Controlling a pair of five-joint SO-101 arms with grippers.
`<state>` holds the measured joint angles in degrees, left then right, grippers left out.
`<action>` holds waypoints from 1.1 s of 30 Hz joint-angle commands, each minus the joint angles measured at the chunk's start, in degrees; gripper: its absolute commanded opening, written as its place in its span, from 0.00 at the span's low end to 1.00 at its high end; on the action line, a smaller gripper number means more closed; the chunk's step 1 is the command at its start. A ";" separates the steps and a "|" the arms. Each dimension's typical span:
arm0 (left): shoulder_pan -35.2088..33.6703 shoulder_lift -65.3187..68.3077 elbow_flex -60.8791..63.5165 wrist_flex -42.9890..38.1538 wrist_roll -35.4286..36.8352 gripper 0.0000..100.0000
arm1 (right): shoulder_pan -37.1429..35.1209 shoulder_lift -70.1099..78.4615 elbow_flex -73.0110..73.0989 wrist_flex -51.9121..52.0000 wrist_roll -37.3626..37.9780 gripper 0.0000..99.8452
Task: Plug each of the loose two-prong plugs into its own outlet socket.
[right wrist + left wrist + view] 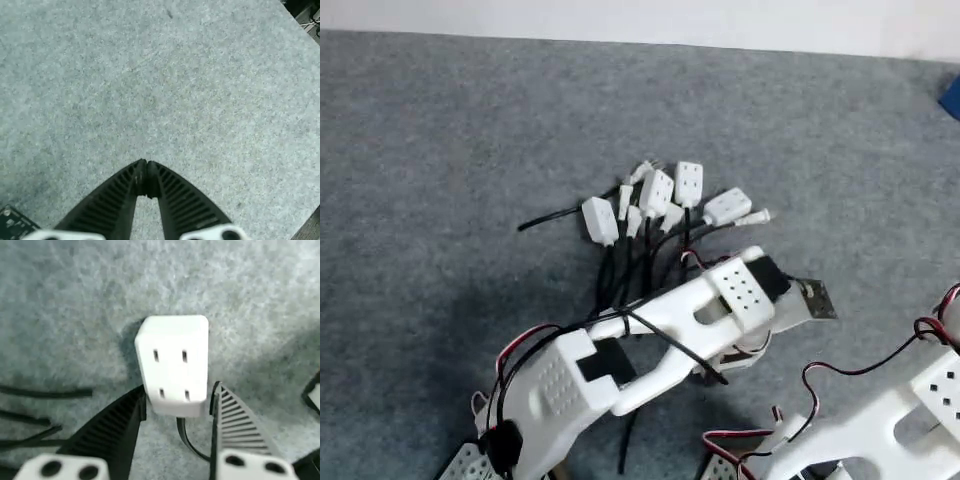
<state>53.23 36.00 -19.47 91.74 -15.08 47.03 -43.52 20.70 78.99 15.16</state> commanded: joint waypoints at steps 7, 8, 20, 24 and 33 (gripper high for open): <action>-0.22 3.38 -0.40 -1.76 -2.29 0.05 | -0.22 -0.66 -2.15 -0.04 -0.53 0.01; -0.48 3.38 -0.22 -1.23 -3.34 0.00 | -0.22 -0.66 -2.15 -0.04 -0.53 0.01; -12.62 3.38 2.77 6.24 -17.32 0.00 | -4.88 -0.66 2.77 -0.13 -0.44 0.01; -15.25 3.38 2.86 8.00 -20.84 0.00 | -8.31 -0.66 3.56 -0.13 -0.53 0.01; -15.25 3.82 2.86 8.18 -22.24 0.00 | -11.56 -0.57 3.56 0.40 -0.53 0.01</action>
<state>38.46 40.04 -16.48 98.77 -36.44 36.66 -43.52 24.57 78.99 15.16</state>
